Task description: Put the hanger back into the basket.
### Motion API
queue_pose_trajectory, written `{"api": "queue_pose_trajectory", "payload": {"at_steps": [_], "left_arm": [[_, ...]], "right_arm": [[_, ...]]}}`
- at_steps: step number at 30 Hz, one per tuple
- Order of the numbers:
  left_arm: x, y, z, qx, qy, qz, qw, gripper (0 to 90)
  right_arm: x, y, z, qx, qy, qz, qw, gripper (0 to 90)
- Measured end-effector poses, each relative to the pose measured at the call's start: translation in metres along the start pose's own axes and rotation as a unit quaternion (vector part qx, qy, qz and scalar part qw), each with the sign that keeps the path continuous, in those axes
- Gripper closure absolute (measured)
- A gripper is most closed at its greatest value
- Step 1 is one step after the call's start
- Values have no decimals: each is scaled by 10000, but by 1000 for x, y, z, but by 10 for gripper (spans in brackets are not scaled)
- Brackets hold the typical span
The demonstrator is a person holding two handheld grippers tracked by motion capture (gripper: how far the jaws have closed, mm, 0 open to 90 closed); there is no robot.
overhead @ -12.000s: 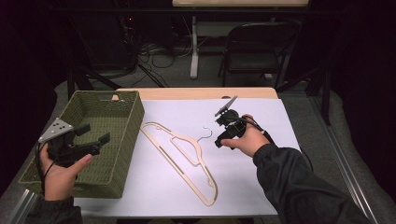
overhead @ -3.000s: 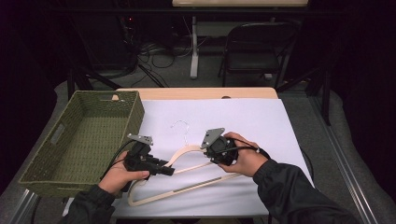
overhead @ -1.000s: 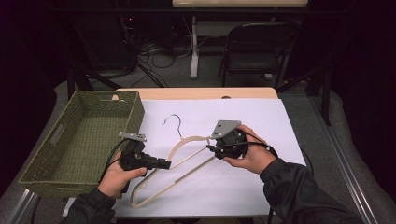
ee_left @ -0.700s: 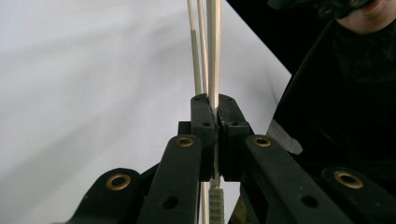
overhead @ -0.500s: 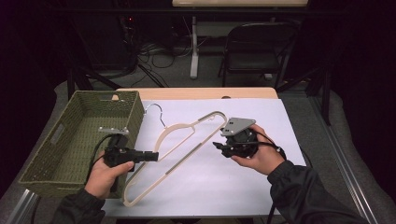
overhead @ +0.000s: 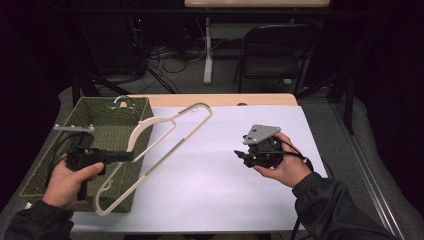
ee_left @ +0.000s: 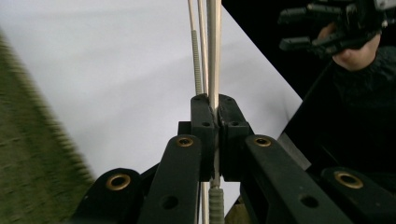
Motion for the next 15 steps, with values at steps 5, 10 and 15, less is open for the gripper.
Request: {"api": "queue_pose_trajectory", "payload": {"at_steps": [5, 10, 15], "left_arm": [[18, 28, 17, -285, -14, 316, 9991, 877], [35, 50, 30, -564, 46, 607, 9966, 877], [52, 65, 34, -725, 108, 963, 9927, 877]], "right_arm": [[-4, -2, -2, 30, -46, -2, 10000, 449], [-8, -3, -4, 73, -106, -28, 9999, 447], [-11, -5, -4, 104, -112, -51, 9999, 446]]}}
Point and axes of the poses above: each handheld gripper's, and its own axes: y roughly backward along the jaws, z roughly out of its top, x roughly to its left, the point moved 4 cm from there along -y, roughly forward along the jaws, and after that the axes turned 13 degrees about -x, right-handed, at the moved point
